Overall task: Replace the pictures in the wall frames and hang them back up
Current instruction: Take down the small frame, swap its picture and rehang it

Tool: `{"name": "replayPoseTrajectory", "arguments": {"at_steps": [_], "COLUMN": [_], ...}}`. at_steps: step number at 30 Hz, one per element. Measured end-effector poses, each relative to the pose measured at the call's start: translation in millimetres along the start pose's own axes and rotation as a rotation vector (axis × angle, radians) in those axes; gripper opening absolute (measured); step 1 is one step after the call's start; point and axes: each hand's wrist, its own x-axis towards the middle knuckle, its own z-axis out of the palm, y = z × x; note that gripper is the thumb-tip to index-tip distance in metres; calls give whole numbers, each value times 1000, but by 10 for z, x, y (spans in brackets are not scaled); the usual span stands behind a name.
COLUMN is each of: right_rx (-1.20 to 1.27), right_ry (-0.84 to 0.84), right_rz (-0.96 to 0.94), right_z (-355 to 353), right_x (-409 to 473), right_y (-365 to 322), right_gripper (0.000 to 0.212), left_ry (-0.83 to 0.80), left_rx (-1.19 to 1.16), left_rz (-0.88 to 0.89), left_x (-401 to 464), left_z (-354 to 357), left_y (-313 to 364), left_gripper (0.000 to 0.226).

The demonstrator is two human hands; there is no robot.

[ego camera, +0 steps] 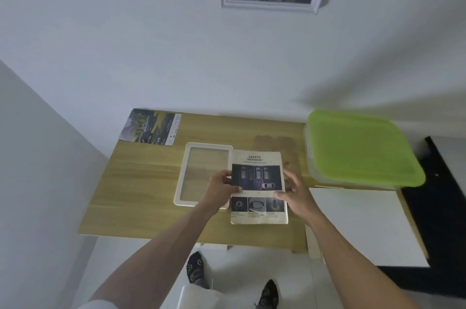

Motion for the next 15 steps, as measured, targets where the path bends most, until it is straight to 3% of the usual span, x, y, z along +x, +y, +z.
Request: {"name": "replayPoseTrajectory", "arguments": {"at_steps": [15], "right_rx": [-76], "right_ry": [115], "right_rz": [104], "right_z": [-1397], "right_x": [-398], "right_y": [1264], "right_gripper": [74], "left_ry": [-25], "left_rx": [323], "left_rz": [-21], "left_x": [-284], "left_z": [1891], "left_y": [-425], "left_gripper": [54]}}
